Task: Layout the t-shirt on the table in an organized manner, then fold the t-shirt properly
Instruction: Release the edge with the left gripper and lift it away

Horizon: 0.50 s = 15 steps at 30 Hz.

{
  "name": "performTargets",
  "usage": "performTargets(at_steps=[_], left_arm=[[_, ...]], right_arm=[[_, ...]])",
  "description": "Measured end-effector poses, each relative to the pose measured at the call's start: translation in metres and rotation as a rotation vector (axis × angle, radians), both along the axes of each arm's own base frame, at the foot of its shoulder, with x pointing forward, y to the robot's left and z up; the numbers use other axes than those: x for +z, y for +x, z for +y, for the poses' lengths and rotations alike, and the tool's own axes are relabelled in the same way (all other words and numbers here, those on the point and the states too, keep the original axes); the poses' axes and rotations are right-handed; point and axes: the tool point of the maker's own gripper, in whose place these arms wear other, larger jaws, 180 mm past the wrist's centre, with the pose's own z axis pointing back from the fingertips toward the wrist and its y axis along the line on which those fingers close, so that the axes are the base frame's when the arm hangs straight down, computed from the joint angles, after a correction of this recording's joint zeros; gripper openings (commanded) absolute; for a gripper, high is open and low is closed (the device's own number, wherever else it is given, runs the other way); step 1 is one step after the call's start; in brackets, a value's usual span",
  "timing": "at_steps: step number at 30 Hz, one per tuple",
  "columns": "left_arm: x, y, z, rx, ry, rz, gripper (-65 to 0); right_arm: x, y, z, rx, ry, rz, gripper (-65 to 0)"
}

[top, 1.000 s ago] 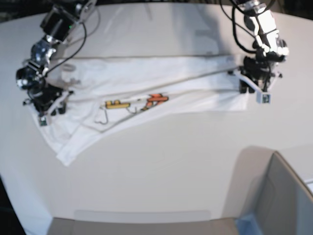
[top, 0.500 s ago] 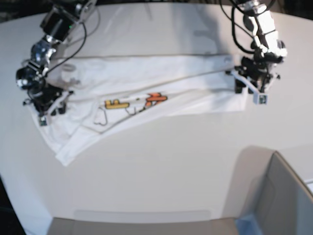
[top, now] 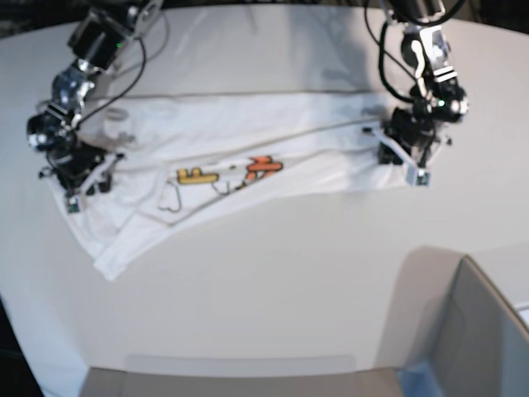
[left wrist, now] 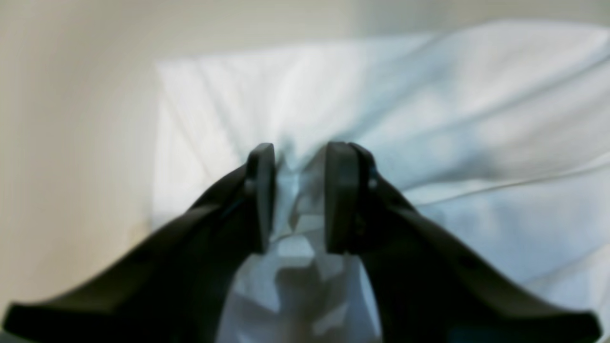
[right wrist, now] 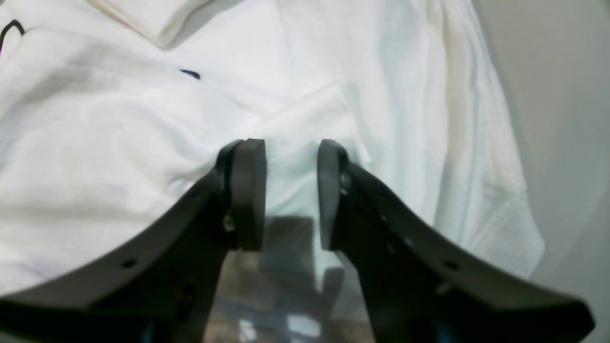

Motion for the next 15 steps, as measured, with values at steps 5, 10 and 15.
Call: performTargets(at_steps=[5, 10, 15], left_arm=[[0.0001, 0.0038, 0.0048, -0.003, 0.010, 0.007, -57.5], [0.0001, 0.0031, 0.0056, -0.001, 0.009, 0.006, -58.8], [0.0006, 0.0035, 0.0066, 0.000, 0.010, 0.007, -59.7]], right_arm=[[0.0000, -0.0001, -0.0001, 0.000, 0.000, 0.000, -45.4], [0.0001, 0.0000, 0.0000, 0.000, 0.000, -0.001, -45.4], [0.0000, -0.0001, 0.0000, 0.000, 0.001, 0.000, -45.4]])
